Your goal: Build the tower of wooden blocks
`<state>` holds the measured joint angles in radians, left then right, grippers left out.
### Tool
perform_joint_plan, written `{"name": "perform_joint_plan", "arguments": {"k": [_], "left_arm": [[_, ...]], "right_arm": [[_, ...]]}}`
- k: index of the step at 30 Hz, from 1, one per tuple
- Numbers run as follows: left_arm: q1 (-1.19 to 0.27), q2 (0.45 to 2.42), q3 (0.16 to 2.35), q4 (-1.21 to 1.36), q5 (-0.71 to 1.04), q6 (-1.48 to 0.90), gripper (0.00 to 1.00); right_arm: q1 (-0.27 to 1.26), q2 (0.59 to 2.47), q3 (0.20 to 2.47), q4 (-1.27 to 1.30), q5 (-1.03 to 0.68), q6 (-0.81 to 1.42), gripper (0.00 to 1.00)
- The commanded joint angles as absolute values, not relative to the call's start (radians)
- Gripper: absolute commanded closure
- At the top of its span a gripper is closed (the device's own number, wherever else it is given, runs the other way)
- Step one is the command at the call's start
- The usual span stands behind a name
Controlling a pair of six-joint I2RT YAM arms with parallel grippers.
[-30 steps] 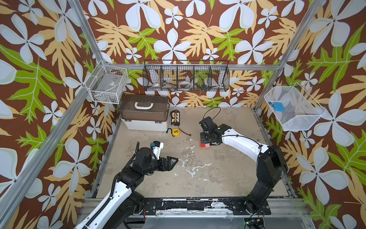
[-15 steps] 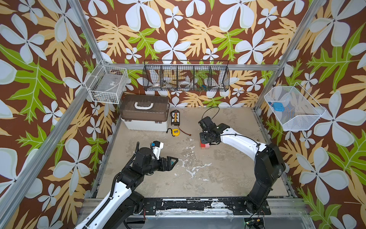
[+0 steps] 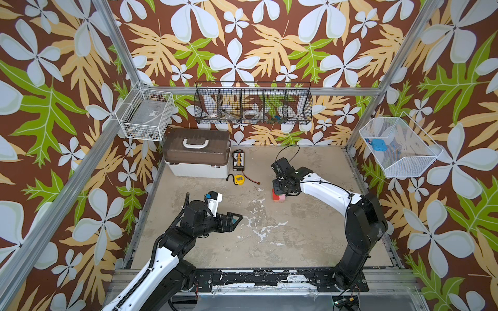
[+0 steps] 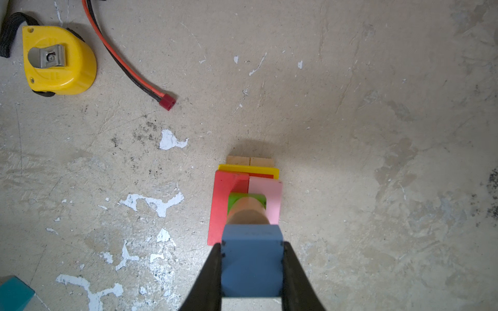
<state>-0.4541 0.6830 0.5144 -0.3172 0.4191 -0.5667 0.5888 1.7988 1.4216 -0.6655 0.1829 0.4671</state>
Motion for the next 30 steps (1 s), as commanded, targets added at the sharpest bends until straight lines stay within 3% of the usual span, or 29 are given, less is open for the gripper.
{"name": "perform_joint_plan", "arguments": {"k": [1,23,30], "left_arm": [[-0.453,0.68,0.515,-0.296,0.42,-0.555,0.0],[-0.453,0.678,0.516,-0.296,0.419,-0.556,0.0],[-0.453,0.678,0.516,-0.296,0.421,-0.555,0.0]], "right_arm": [[0.588,1.798,1.424,-0.663,0.181,0.462,0.9],[0.586,1.815,1.445,-0.67,0.188,0.459,0.89],[0.586,1.823,1.447,-0.67,0.184,0.459,0.85]]}}
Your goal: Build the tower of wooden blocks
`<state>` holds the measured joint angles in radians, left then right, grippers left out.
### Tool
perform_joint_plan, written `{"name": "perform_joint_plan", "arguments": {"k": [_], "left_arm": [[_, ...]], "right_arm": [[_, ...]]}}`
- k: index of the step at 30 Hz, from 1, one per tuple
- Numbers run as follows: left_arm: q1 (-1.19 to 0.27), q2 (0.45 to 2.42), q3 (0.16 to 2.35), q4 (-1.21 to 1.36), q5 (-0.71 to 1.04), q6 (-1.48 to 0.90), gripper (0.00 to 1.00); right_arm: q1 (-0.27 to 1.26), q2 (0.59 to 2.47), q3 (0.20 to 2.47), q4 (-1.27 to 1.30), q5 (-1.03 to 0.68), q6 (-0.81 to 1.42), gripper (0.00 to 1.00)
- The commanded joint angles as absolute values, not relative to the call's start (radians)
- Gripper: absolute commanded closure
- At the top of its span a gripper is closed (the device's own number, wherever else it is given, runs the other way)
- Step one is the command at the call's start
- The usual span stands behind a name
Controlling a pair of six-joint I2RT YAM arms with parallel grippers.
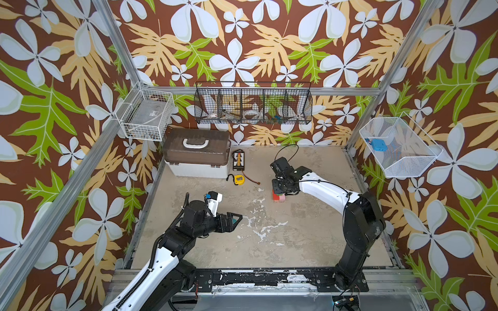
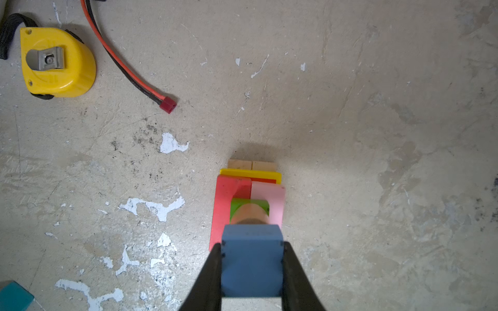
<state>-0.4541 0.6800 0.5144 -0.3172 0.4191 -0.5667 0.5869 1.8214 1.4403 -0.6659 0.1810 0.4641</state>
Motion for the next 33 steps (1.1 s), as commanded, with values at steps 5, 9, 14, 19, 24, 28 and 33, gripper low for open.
{"name": "perform_joint_plan", "arguments": {"k": [5,9,14,19,24,28,33], "left_arm": [[-0.453,0.677,0.515,-0.295,0.422,-0.555,0.0],[-0.453,0.678,0.515,-0.295,0.422,-0.555,0.0],[-0.453,0.677,0.514,-0.296,0.421,-0.555,0.0],[-0.454,0.678,0.514,-0.295,0.421,-0.555,0.0],[-0.454,0.679,0.514,-0.295,0.422,-0.556,0.0],[-0.454,0.679,0.514,-0.295,0.421,-0.557,0.0],[-0.454,0.678,0.514,-0.295,0.422,-0.557,0.0]], "right_arm": [[0.586,1.823,1.447,-0.672,0.186,0.46,0.82],[0.586,1.825,1.449,-0.675,0.186,0.46,0.79],[0.586,1.825,1.452,-0.675,0.188,0.46,0.78],[0.584,1.825,1.453,-0.676,0.192,0.46,0.78],[0.583,1.83,1.457,-0.678,0.19,0.46,0.78],[0.583,1.834,1.459,-0.678,0.189,0.46,0.78],[0.583,1.839,1.464,-0.678,0.185,0.46,0.75]]}}
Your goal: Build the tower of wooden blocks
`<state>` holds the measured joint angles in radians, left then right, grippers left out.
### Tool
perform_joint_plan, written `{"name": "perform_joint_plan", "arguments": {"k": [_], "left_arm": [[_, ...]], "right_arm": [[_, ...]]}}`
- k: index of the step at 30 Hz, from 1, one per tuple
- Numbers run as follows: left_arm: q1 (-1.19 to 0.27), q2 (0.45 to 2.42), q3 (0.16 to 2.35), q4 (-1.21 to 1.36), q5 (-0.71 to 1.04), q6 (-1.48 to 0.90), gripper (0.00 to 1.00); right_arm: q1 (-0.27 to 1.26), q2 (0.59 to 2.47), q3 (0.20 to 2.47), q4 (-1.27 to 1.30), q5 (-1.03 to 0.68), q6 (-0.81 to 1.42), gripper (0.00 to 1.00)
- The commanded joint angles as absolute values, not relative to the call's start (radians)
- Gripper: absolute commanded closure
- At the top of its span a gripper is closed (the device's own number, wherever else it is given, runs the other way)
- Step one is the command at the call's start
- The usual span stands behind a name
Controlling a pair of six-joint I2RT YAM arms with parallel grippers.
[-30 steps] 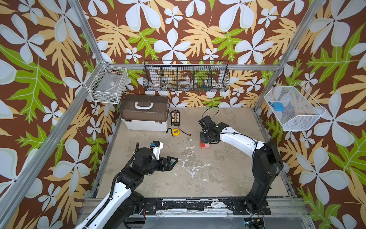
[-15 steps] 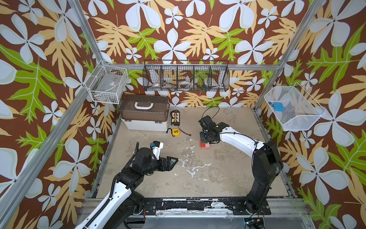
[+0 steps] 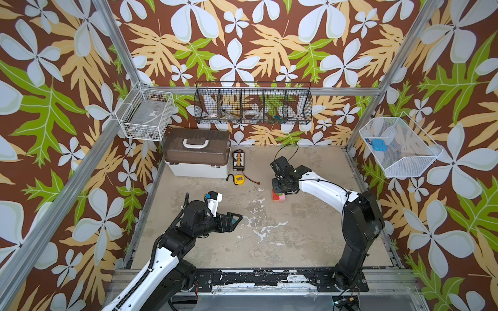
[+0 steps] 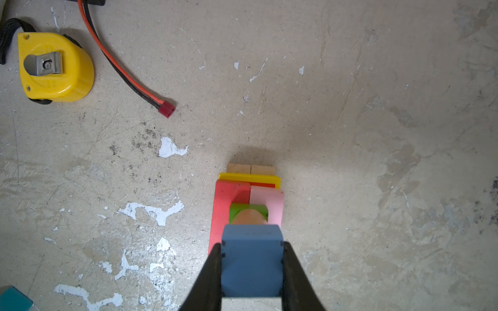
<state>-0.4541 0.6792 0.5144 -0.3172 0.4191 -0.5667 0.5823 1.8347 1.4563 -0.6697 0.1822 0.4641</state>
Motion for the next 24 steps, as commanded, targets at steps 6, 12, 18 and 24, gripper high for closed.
{"name": "perform_joint_plan", "arguments": {"k": [6,12,18,24], "left_arm": [[-0.454,0.679,0.514,-0.295,0.421,-0.557,0.0],[-0.454,0.679,0.514,-0.295,0.421,-0.557,0.0],[-0.454,0.679,0.514,-0.295,0.422,-0.557,0.0],[-0.454,0.679,0.514,-0.295,0.422,-0.557,0.0]], "right_arm": [[0.583,1.842,1.466,-0.678,0.181,0.459,0.72],[0.583,1.843,1.467,-0.682,0.18,0.46,0.69],[0.583,1.845,1.467,-0.682,0.174,0.46,0.63],[0.583,1.843,1.464,-0.683,0.173,0.462,0.63]]}}
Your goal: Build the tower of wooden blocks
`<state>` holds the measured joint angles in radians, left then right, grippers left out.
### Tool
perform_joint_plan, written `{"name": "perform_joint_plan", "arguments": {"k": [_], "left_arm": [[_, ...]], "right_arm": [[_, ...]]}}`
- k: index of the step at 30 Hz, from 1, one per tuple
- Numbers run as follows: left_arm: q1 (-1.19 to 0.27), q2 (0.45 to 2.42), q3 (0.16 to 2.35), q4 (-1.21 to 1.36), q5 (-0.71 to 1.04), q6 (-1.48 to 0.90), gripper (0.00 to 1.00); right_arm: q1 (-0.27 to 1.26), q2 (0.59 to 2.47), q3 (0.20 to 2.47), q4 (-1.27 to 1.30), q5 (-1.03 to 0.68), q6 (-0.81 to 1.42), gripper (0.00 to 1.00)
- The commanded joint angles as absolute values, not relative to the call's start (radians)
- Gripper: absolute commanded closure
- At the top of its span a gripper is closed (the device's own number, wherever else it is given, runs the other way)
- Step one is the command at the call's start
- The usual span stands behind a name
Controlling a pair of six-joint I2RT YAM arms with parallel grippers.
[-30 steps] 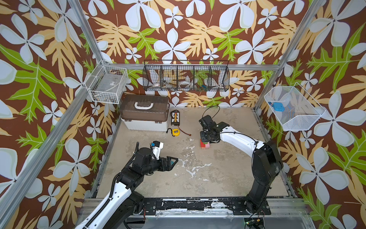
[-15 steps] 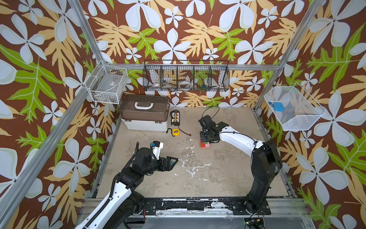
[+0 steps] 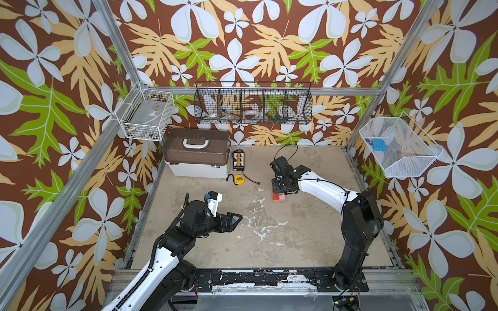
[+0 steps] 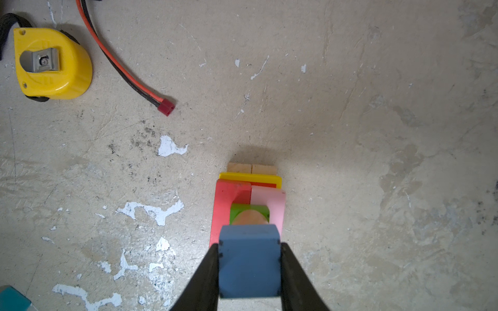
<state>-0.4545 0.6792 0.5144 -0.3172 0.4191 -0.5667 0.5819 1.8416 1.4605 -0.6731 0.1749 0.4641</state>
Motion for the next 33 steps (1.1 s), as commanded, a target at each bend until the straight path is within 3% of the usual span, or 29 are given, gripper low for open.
{"name": "perform_joint_plan", "arguments": {"k": [1,33], "left_arm": [[-0.454,0.679,0.514,-0.295,0.421,-0.557,0.0],[-0.454,0.677,0.513,-0.296,0.422,-0.557,0.0]], "right_arm": [[0.583,1.842,1.463,-0.683,0.173,0.461,0.63],[0.583,1.82,1.446,-0.687,0.178,0.471,0.59]]}}
